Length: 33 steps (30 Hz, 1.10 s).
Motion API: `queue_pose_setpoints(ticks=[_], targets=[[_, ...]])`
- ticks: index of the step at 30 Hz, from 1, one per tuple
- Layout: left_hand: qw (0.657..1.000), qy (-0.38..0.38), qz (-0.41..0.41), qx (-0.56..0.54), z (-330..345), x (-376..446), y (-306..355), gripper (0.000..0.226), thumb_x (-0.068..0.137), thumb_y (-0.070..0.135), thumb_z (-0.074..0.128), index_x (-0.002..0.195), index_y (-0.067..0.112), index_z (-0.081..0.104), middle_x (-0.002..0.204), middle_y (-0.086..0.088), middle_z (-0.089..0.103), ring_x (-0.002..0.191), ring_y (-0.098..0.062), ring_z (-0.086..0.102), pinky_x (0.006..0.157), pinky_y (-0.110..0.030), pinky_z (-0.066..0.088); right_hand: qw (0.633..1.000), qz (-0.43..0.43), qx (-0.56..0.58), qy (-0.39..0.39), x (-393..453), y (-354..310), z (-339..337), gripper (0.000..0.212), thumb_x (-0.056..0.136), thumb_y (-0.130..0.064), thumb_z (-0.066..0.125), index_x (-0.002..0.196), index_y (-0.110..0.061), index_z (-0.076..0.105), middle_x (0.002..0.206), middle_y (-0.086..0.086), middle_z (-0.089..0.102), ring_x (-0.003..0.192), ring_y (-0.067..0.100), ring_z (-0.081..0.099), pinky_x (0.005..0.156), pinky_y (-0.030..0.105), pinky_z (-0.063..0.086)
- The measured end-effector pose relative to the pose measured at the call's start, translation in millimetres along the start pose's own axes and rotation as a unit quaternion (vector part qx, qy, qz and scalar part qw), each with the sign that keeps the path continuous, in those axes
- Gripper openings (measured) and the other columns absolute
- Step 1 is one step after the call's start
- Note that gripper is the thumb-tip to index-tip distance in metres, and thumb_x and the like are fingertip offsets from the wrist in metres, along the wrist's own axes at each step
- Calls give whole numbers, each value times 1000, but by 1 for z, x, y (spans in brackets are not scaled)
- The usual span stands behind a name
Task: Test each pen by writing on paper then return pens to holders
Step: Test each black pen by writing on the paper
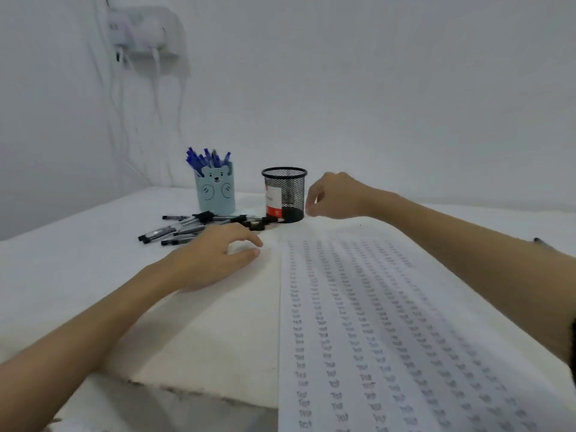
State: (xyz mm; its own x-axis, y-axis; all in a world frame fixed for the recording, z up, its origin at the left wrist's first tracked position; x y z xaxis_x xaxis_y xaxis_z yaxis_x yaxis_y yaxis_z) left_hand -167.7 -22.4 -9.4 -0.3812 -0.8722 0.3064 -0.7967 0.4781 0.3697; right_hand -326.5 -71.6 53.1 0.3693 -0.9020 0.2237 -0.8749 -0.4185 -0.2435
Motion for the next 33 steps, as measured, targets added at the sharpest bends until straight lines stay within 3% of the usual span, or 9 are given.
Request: queue_pose_setpoints(ticks=[3,6,12,18,24,27,30,33], targets=[[997,51,-51,10,-27,-27,-40,13,92,29,53,97,37,62,109,20,58,106,-1,51,93,-26,39,995,-89,-8,-31,22,-63,39,25,90,-14,53,111,-12,67,113,5,64,106,21,55,85,26,44],[992,102,-69,21,-43,-46,-57,17,89,20,53,92,30,66,99,17,60,99,-8,55,90,-30,42,988,-138,-55,-29,33,-101,70,34,88,-10,48,120,-15,59,120,8,55,108,23,49,83,28,41],[991,102,-89,8,-42,-60,-74,25,75,28,44,89,27,64,100,2,63,97,-11,56,88,-24,39,985,-147,-90,23,45,-122,97,13,86,-6,50,96,-14,50,111,10,50,98,26,49,69,28,37],[991,95,-95,12,-41,-61,-73,31,74,29,41,92,22,64,100,3,61,96,-12,54,87,-25,39,969,-196,-119,91,33,-133,92,17,88,-1,50,102,-8,58,105,6,55,104,20,43,69,25,30],[991,97,-93,13,-42,-63,-70,31,76,28,41,93,21,65,100,3,60,95,-12,54,89,-31,42,965,-190,-149,106,30,-134,88,17,89,-1,48,104,-4,55,106,11,56,101,23,44,73,25,29],[990,106,-89,34,-43,-65,-69,20,86,19,48,95,19,65,99,4,59,95,-12,54,87,-33,43,962,-178,-164,125,27,-125,74,13,88,0,46,97,-3,56,100,13,59,94,23,42,74,28,31],[988,111,-80,65,-44,-63,-64,21,88,21,46,96,20,65,99,6,59,95,-13,55,84,-31,43,982,-119,-81,125,21,-95,42,13,84,3,45,94,-1,53,94,17,59,89,30,49,72,35,39],[990,100,-44,88,-40,-53,-45,28,89,24,39,99,19,65,104,7,60,102,-13,53,86,-28,39,990,-23,31,136,7,-52,6,22,85,0,49,105,-2,57,95,15,61,87,30,55,76,34,49]])
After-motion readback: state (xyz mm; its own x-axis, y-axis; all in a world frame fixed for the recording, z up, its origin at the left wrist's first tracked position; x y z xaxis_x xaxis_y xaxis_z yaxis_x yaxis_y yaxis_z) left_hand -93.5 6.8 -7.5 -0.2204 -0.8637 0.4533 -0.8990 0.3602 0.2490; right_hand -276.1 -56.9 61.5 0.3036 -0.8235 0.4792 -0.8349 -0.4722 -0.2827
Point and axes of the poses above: each hand's wrist, its own x-axis towards the middle knuckle, its own z-axis out of the palm, y = z × x, the point moved 9 cm from there along x, towards the middle knuckle
